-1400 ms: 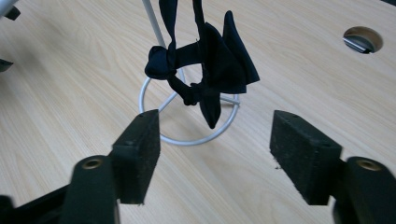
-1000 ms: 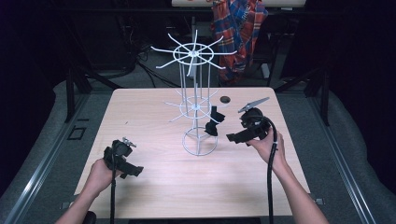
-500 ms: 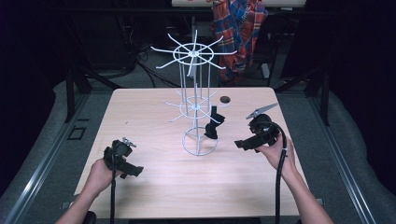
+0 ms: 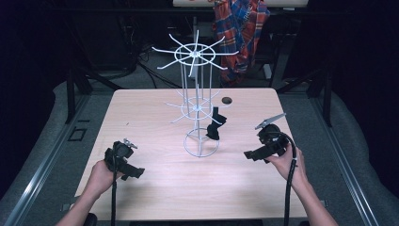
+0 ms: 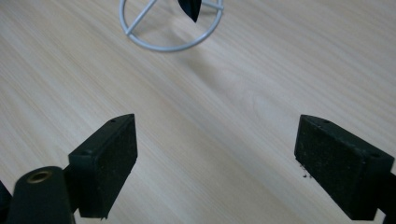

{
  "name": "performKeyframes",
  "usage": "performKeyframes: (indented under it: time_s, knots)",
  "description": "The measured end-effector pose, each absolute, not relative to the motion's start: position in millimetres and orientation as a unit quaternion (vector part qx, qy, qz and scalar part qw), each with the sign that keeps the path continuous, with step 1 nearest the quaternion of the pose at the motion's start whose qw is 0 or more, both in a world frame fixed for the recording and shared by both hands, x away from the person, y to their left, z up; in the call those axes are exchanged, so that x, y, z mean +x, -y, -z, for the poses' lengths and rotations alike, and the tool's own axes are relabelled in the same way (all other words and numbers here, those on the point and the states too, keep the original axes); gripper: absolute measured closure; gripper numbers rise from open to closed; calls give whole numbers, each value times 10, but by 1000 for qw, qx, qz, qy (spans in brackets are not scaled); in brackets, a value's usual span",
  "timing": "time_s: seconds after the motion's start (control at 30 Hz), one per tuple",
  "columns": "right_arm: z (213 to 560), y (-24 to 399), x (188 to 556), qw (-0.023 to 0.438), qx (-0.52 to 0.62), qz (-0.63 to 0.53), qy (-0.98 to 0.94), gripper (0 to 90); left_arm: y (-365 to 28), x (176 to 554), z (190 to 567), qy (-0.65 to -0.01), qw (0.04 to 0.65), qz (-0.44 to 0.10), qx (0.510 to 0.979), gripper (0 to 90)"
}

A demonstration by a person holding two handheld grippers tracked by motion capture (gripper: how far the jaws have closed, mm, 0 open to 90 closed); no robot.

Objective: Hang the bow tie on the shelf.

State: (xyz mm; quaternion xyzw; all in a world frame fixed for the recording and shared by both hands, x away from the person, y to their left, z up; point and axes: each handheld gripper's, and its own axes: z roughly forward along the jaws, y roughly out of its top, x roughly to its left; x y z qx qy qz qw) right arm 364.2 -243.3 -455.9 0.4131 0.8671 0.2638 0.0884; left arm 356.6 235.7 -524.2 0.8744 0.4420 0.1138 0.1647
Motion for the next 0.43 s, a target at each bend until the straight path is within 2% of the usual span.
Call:
performKeyframes:
  time_s: [0.33, 0.43]
  knots:
    - [4784, 2430, 3659, 75, 417, -226, -877, 37, -2358, 3568, 5236, -440, 164, -117, 875, 6]
    - [4828, 2406, 3665, 81, 412, -212, -882, 42, -2356, 3573, 5243, -441, 164, -117, 874, 7]
